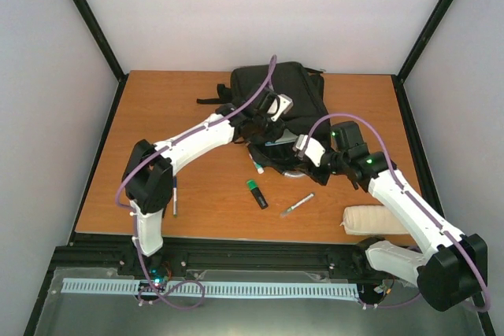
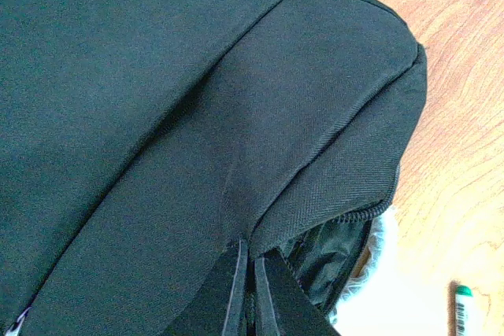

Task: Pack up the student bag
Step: Place the book in the student bag.

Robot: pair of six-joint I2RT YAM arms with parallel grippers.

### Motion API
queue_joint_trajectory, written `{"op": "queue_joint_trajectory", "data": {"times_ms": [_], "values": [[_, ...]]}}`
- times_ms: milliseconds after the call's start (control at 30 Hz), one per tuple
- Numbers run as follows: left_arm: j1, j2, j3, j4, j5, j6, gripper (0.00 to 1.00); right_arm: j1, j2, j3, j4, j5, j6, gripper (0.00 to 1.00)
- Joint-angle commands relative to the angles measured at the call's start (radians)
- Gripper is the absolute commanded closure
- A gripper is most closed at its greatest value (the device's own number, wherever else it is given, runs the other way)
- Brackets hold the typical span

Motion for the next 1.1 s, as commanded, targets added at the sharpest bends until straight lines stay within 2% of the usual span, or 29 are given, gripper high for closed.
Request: {"op": "queue_joint_trajectory", "data": {"times_ms": [0,100,167,200,267,300,333,367,467,533,567,633,667,733,867,1000,1067], "values": [[0.005,0.06,0.054,-0.02,0.026,-0.021,0.99,-0.015,-0.002,0.033,-0.015,-0.003,0.087,0.7],[0.005,0.072,0.054,-0.045,0.058,-0.03,0.98,-0.037,-0.026,0.043,-0.008,-0.032,0.114,0.7],[0.005,0.069,0.039,-0.049,0.093,-0.03,0.86,-0.042,-0.037,0.057,-0.013,-0.031,0.125,0.68],[0.005,0.068,0.031,-0.055,0.113,-0.027,0.71,-0.044,-0.039,0.067,-0.021,-0.025,0.124,0.69],[0.005,0.058,0.01,-0.063,0.148,-0.027,0.51,-0.048,-0.041,0.085,-0.038,-0.01,0.115,0.7],[0.006,0.043,-0.009,-0.053,0.176,-0.026,0.37,-0.053,-0.043,0.088,-0.035,0.007,0.128,0.7],[0.005,0.016,-0.047,-0.037,0.22,-0.024,0.11,-0.063,-0.041,0.094,-0.039,0.008,0.14,0.7],[0.005,-0.014,-0.076,-0.015,0.246,-0.034,0.02,-0.075,-0.036,0.104,-0.046,0.003,0.147,0.69],[0.005,-0.095,-0.124,0.013,0.266,-0.074,0.0,-0.105,-0.014,0.135,-0.078,-0.01,0.167,0.56],[0.005,-0.122,-0.101,-0.054,0.232,-0.088,0.0,-0.12,-0.013,0.156,-0.084,0.006,0.179,0.44],[0.005,-0.129,-0.075,-0.103,0.214,-0.084,0.0,-0.129,-0.014,0.165,-0.083,0.023,0.186,0.36],[0.005,-0.143,-0.024,-0.21,0.187,-0.057,0.0,-0.172,-0.018,0.18,-0.084,0.053,0.218,0.11],[0.005,-0.155,-0.01,-0.251,0.172,-0.039,0.0,-0.201,-0.018,0.19,-0.096,0.055,0.23,0.01],[0.005,-0.219,-0.039,-0.258,0.1,-0.031,0.0,-0.247,-0.01,0.22,-0.146,0.074,0.212,0.0],[0.005,-0.393,-0.207,-0.108,-0.004,-0.063,0.0,-0.356,0.003,0.273,-0.338,0.016,-0.043,0.01],[0.006,-0.507,-0.318,-0.031,-0.023,-0.054,0.0,-0.431,0.038,0.323,-0.582,0.025,-0.289,0.15],[0.006,-0.539,-0.346,-0.013,-0.092,-0.074,0.0,-0.445,0.02,0.297,-0.653,0.065,-0.394,0.2]]}}
